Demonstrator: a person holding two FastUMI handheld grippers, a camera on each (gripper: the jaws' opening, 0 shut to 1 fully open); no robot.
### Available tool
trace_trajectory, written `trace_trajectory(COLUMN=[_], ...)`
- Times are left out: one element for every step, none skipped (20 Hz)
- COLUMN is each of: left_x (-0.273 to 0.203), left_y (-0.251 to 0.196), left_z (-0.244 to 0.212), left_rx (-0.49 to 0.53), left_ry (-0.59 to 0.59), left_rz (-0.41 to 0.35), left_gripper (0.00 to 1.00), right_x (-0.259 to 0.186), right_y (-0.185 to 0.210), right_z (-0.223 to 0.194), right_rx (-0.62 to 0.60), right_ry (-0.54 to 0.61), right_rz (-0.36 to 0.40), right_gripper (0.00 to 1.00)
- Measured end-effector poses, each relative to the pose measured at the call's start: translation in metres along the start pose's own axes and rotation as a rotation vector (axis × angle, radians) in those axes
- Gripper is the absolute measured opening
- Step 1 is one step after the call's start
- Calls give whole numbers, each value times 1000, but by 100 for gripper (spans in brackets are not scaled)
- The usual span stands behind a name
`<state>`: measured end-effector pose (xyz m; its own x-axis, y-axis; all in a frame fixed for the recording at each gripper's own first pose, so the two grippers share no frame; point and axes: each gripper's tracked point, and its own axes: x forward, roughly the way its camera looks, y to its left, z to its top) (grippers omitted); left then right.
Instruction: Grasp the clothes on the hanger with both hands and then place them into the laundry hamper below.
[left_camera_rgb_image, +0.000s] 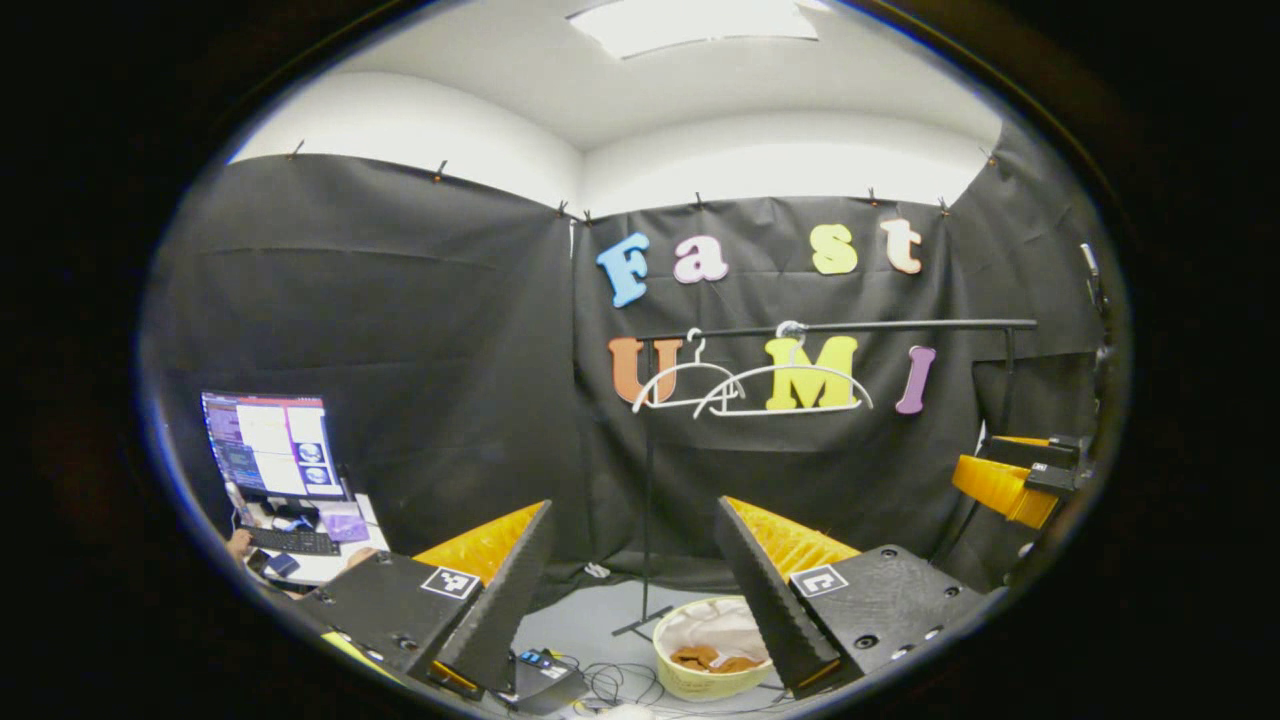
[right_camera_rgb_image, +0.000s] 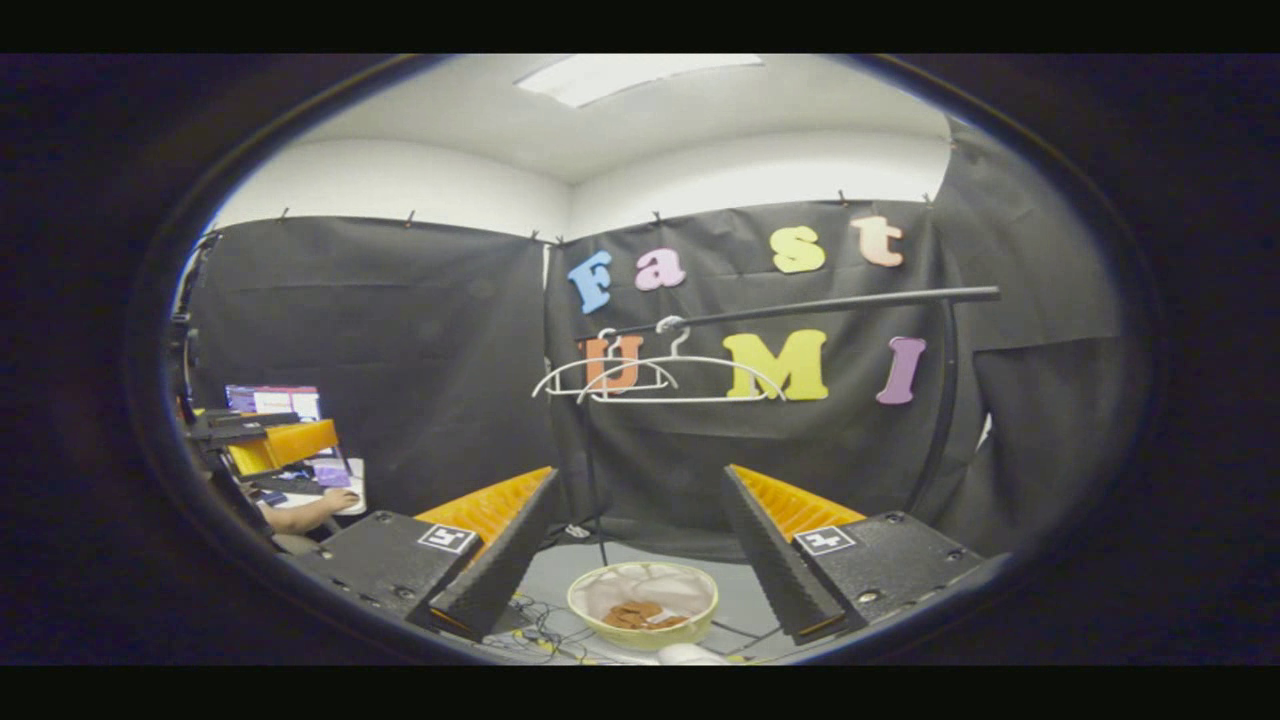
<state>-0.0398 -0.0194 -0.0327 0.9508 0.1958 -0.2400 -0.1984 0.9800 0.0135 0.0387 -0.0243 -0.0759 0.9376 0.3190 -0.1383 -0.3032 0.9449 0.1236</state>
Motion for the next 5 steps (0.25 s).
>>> trace_trajectory(left_x=[-3, -6, -8, -9, -11], left_y=[3, 8, 11, 12, 13], left_z=[4, 6, 8, 8, 7], left_rx=[6, 4, -4, -13, -22], left_ry=[-13, -21, -26, -26, -16], left_rz=[1, 6, 0, -22, -40], left_gripper=[100, 100, 100, 100, 100], right_x=[-4, -10, -14, -17, -20], right_y=[3, 6, 8, 8, 15], right_z=[5, 9, 14, 14, 14], right_rx=[13, 16, 10, 5, 3], right_ry=[-14, -27, -42, -45, -53], right_rz=[-7, -22, -44, -70, -81], right_gripper=[100, 100, 100, 100, 100])
